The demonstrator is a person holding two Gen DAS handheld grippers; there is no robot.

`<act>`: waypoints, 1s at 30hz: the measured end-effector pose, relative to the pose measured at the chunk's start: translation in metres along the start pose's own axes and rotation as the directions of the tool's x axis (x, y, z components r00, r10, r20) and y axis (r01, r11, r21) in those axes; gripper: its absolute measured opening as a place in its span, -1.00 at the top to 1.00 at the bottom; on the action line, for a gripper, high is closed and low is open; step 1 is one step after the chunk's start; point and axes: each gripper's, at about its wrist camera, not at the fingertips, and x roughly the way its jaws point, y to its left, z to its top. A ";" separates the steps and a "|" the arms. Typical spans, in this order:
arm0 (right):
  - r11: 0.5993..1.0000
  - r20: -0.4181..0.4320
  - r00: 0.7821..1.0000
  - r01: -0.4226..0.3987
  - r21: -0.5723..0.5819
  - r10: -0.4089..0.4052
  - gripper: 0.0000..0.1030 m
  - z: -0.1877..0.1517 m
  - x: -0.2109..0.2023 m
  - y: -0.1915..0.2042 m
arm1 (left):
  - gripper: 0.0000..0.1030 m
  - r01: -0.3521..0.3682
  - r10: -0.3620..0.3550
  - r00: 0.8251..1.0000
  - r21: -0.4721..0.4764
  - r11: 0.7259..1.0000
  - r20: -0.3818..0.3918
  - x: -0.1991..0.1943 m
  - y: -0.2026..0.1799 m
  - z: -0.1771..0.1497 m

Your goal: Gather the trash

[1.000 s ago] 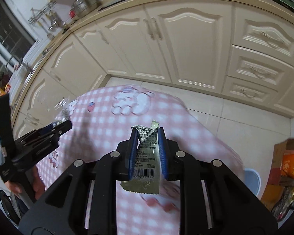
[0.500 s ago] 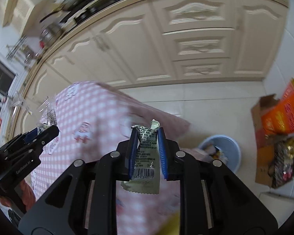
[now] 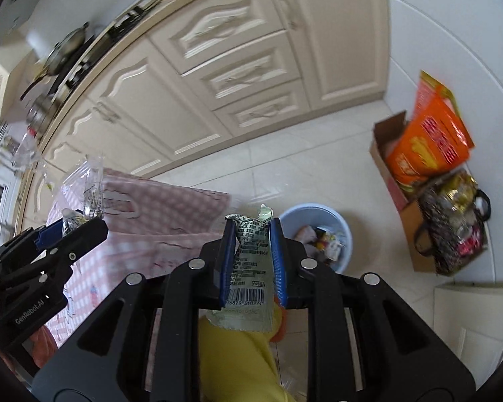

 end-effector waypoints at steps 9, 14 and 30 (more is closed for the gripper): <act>1.000 -0.052 0.999 0.009 0.013 -0.008 0.54 -0.014 0.012 -0.022 | -0.13 0.010 -0.007 0.993 0.029 1.000 -0.117 0.030 -0.025 -0.008; 1.000 -0.076 0.997 0.005 0.002 -0.005 -0.37 -0.017 0.024 -0.009 | -0.17 -0.033 0.031 0.993 -0.012 0.999 -0.115 0.026 -0.007 -0.021; 0.985 0.144 0.985 -0.077 -0.153 0.099 -0.37 -0.072 -0.024 0.011 | -0.34 -0.098 0.110 0.993 -0.185 0.978 0.053 -0.027 0.013 -0.107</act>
